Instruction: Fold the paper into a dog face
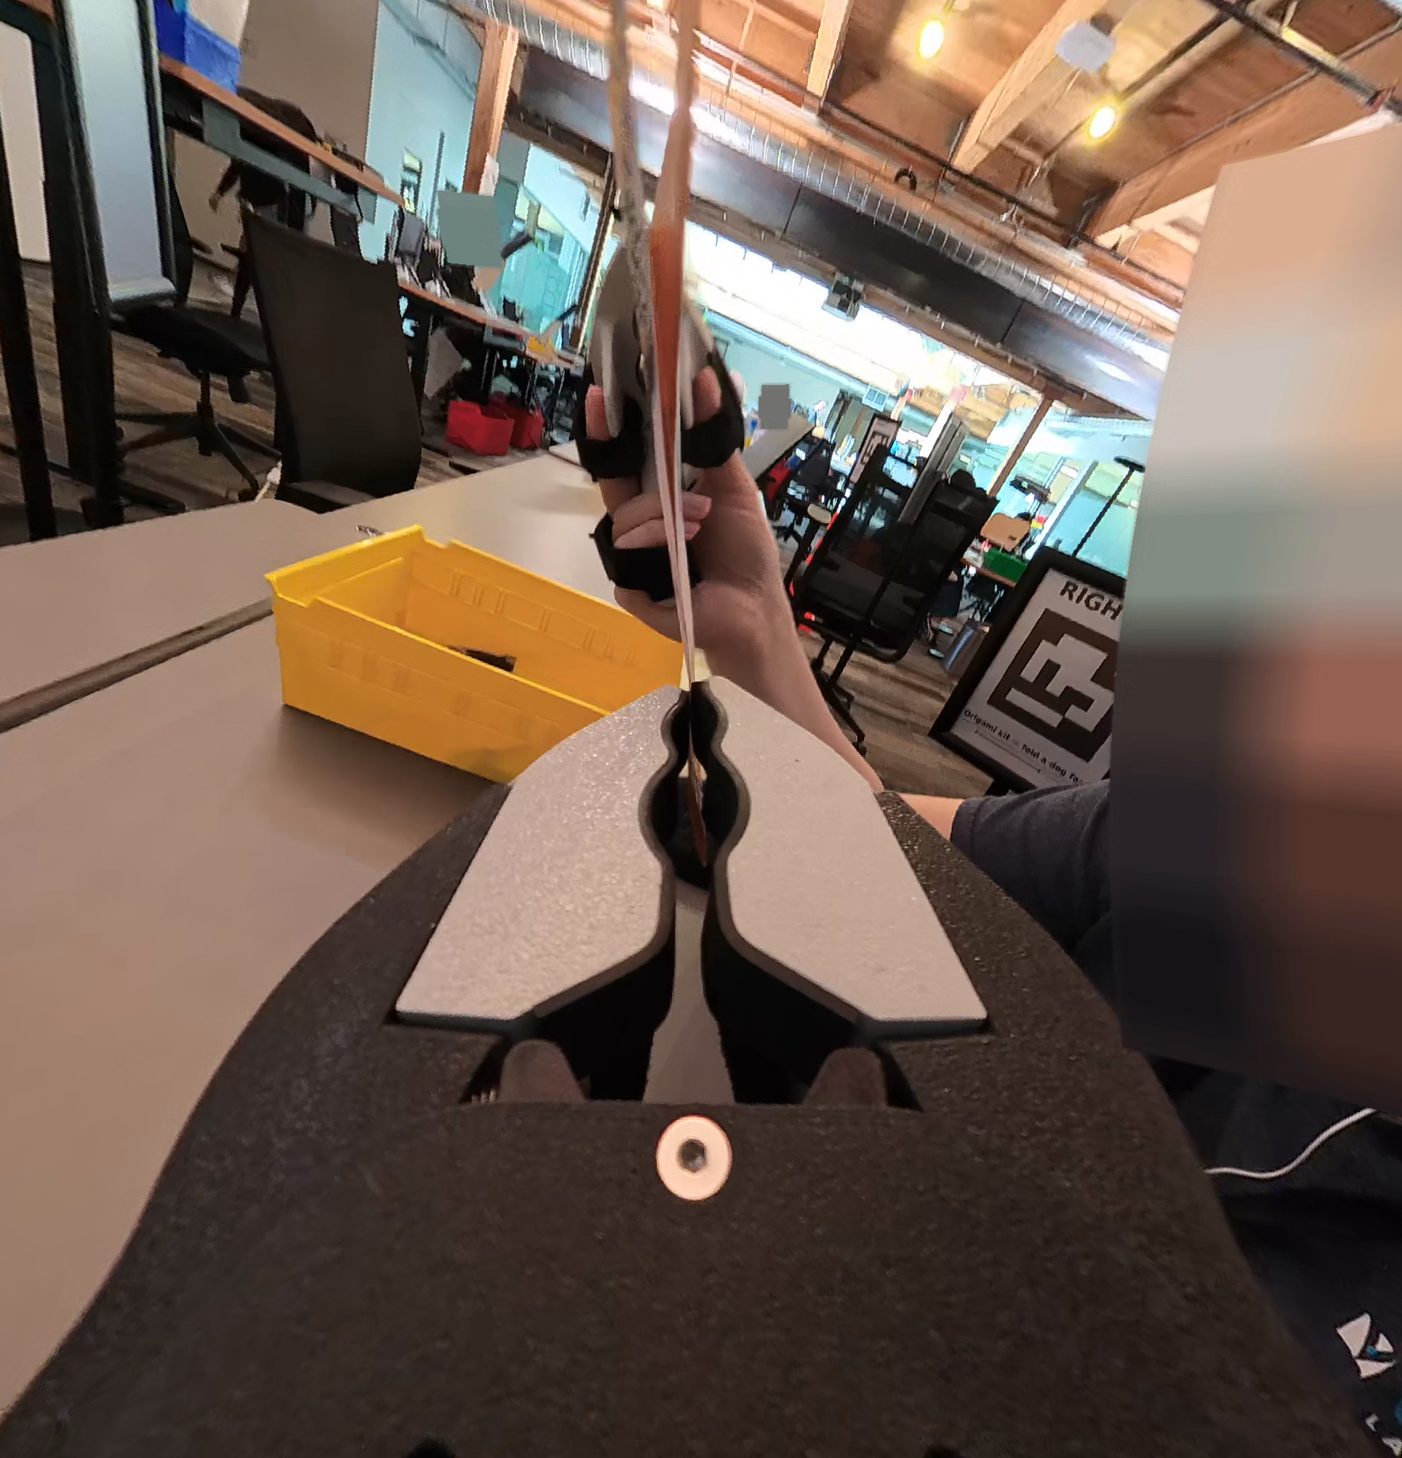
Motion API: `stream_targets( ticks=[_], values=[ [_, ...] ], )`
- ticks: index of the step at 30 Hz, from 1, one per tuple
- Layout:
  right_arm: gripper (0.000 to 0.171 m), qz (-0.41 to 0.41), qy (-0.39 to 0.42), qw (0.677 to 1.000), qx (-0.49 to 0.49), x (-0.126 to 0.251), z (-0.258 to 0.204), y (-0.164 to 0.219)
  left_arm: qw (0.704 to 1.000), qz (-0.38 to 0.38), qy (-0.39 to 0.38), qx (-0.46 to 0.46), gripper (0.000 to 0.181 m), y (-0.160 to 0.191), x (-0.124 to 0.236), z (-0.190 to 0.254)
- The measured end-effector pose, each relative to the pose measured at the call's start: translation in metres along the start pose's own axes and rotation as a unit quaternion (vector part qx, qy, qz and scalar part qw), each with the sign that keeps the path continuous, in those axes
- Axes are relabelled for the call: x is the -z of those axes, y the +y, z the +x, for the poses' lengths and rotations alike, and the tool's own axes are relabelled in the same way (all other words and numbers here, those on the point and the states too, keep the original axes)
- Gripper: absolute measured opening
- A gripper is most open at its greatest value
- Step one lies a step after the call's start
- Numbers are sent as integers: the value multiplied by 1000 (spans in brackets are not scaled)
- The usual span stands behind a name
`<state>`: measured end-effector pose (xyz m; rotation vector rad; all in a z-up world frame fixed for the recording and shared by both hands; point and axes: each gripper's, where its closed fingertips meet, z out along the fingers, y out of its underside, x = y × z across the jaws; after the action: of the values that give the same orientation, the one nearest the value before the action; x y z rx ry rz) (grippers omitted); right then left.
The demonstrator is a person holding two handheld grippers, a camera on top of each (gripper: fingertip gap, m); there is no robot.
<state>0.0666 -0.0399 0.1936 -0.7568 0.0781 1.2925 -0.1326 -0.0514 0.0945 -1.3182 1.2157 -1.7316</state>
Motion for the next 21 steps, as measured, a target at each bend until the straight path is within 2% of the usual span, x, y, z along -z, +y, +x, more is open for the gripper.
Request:
stream_targets(
  ticks=[3, 5, 8, 11, 16, 21],
  values=[
    [1, -18, 30, 997, 65, 1, 2, -4, 1000, 20, -9, -9, 0, -10, 6, 0],
    [1, -71, 18, 993, 94, -9, -6, 20, 999, 48, -14, -12, 0, -20, 13, -1],
    [30, -165, 9, 981, 101, -24, -9, 74, 995, 98, -23, -20, 0, -35, 23, -1],
    [55, -200, -1, 977, 69, -32, -11, 114, 991, 130, -28, -26, 0, -40, 24, -1],
    [56, -198, -7, 980, 2, -33, -6, 139, 990, 132, -34, -21, 0, -31, 14, -6],
    [55, -205, -8, 979, 3, -33, -2, 148, 992, 109, -50, -35, 0, -19, 4, -11]
  ],
)
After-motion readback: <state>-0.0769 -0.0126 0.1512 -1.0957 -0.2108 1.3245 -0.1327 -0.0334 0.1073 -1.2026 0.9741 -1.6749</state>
